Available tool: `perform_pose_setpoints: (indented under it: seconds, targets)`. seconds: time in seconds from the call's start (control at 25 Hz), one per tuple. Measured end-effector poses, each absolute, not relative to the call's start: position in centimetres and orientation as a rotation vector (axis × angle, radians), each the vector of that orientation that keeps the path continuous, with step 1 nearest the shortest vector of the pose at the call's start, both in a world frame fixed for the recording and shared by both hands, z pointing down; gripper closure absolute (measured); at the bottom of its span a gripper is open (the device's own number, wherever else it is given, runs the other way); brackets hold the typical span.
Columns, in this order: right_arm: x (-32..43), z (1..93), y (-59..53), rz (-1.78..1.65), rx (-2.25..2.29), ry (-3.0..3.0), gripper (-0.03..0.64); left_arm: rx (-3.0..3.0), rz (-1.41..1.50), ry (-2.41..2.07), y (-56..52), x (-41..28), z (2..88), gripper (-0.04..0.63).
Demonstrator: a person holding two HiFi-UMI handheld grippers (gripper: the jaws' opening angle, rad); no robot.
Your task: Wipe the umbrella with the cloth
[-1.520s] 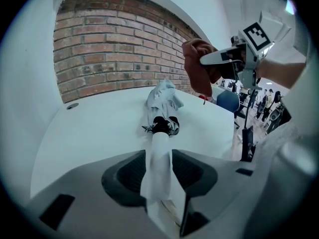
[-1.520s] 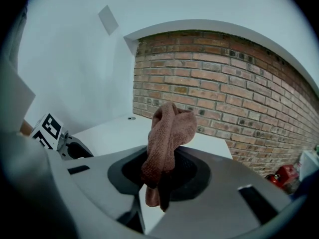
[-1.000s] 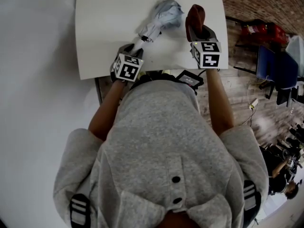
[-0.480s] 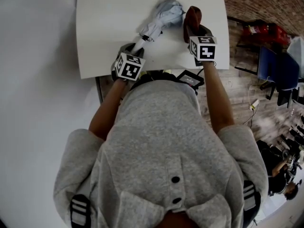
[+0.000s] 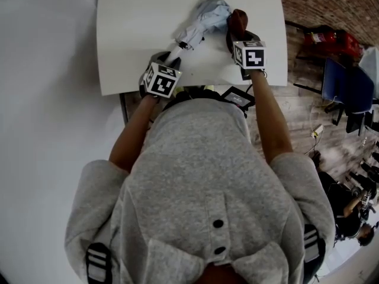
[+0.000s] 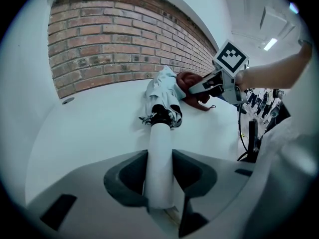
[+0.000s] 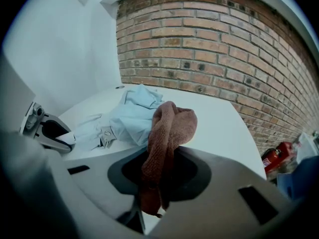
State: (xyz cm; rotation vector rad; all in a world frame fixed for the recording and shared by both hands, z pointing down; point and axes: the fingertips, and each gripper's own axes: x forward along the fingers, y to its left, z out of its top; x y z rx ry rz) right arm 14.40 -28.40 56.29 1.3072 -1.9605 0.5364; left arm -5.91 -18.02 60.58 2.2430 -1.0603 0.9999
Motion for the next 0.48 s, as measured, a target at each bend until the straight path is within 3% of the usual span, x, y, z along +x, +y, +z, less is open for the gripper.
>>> perform_pose_setpoints:
  seconds: [0.48]
  targets:
    - [12.1,56.8,-27.7,0.558,1.244,-1.961,0.518,2.227,1.021,-1.049,-18.1,-6.0,60.4,0.44]
